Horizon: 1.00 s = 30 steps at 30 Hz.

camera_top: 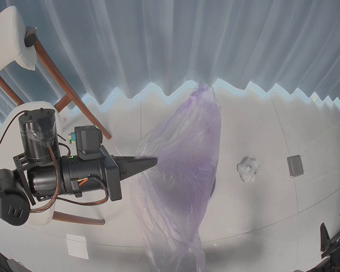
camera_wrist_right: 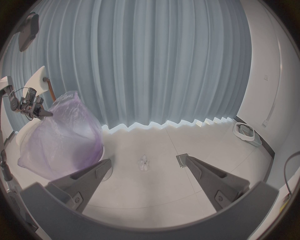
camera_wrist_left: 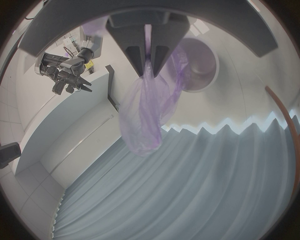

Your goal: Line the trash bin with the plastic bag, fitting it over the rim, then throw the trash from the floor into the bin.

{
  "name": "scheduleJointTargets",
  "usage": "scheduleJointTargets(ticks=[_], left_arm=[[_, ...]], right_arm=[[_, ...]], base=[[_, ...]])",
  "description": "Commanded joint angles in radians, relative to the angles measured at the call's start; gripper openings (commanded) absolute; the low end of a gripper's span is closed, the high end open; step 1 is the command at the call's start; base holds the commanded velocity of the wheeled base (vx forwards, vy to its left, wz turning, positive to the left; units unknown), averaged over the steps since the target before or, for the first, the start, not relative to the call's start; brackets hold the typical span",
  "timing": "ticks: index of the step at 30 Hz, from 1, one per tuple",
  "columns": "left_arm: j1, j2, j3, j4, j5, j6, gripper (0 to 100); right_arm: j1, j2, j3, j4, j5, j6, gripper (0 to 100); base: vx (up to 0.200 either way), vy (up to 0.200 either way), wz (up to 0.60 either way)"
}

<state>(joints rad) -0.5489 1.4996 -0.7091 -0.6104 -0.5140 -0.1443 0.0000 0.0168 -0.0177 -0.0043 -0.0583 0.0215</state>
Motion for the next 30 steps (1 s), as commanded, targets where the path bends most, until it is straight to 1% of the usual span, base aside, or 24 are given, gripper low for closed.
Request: scheduleJointTargets(ticks=[1, 10, 16, 20, 22, 24, 26, 27, 28, 29, 30], left_arm=[[0.006, -0.013, 0.005, -0.028, -0.003, -0.001, 0], [0.006, -0.061, 0.069, -0.017, 0.002, 0.002, 0], [0.006, -0.067, 0.054, 0.011, 0.003, 0.012, 0], [-0.009, -0.067, 0.045, 0.011, 0.005, 0.015, 0], [-0.019, -0.067, 0.028, 0.014, 0.011, 0.051, 0], [-0.019, -0.062, 0.004, 0.032, 0.032, 0.091, 0], [-0.028, -0.059, -0.052, 0.115, 0.077, 0.135, 0], [-0.036, -0.062, -0.075, 0.159, 0.097, 0.146, 0], [-0.036, -0.062, -0.075, 0.159, 0.097, 0.146, 0], [-0.051, -0.065, -0.147, 0.268, 0.161, 0.158, 0], [-0.055, -0.064, -0.177, 0.317, 0.198, 0.158, 0]], right_arm=[[0.000, -0.014, 0.018, 0.000, 0.000, 0.000, 100], [0.000, -0.014, 0.018, 0.000, 0.000, 0.000, 100], [0.000, -0.014, 0.018, 0.000, 0.000, 0.000, 100], [0.000, -0.014, 0.018, 0.000, 0.000, 0.002, 100], [0.000, -0.014, 0.018, 0.000, 0.000, 0.002, 100], [0.000, -0.014, 0.018, 0.000, 0.000, 0.003, 100], [0.000, -0.014, 0.018, 0.000, -0.002, 0.006, 100], [0.000, -0.014, 0.018, 0.000, -0.002, 0.006, 100], [0.000, -0.014, 0.018, 0.000, -0.002, 0.006, 100], [0.000, -0.014, 0.018, 0.000, -0.003, 0.000, 100], [0.000, -0.014, 0.018, 0.000, -0.003, -0.002, 100]], base=[[0.200, 0.000, 0.00], [0.200, 0.000, 0.00], [0.000, 0.000, 0.00], [0.000, 0.000, 0.00], [0.000, 0.000, 0.00], [0.000, 0.000, 0.00], [0.000, 0.000, 0.00], [0.000, 0.000, 0.00], [0.000, 0.000, 0.00], [0.000, 0.000, 0.00], [0.000, 0.000, 0.00]])
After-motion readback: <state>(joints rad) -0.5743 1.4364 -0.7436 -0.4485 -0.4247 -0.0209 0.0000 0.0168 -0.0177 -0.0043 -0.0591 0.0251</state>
